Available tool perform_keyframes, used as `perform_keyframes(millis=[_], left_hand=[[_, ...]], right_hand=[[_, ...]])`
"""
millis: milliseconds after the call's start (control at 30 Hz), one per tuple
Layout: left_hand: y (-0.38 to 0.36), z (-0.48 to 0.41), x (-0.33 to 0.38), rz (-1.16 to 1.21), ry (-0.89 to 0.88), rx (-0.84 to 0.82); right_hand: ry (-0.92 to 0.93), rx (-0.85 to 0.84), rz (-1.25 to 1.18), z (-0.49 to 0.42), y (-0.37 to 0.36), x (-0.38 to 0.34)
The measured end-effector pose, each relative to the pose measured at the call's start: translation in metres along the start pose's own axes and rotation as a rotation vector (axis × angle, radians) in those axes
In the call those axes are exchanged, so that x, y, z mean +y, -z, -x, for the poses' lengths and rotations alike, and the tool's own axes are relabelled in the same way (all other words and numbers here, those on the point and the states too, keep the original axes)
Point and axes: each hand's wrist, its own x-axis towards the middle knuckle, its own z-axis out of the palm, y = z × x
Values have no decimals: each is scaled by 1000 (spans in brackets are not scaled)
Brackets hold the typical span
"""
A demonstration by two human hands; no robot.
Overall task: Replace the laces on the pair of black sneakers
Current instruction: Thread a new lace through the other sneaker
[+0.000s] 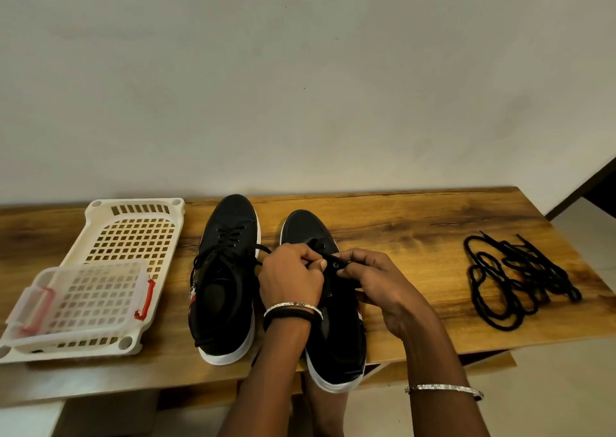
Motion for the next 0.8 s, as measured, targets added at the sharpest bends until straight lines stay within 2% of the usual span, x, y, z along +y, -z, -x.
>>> perform_keyframes(millis=[167,433,567,633,700,800], left_hand=[[-2,-3,-3,-46,2,-40],[5,-6,-3,-56,-5,-68],[8,-6,-1,-71,-105,-77],[13,-5,1,-192,-164,-110],[18,-4,0,-344,-192,-141],[21,-4,-6,-461,-191,-213]], right_hand=[[-55,55,-62,0,1,-4],[7,223,-129,-15,-22,11],[74,320,-40,-18,-26,13],[125,349,-63,-18,-29,14],[133,348,-219,-19,-28,11],[121,285,-671,-16,-24,-1]])
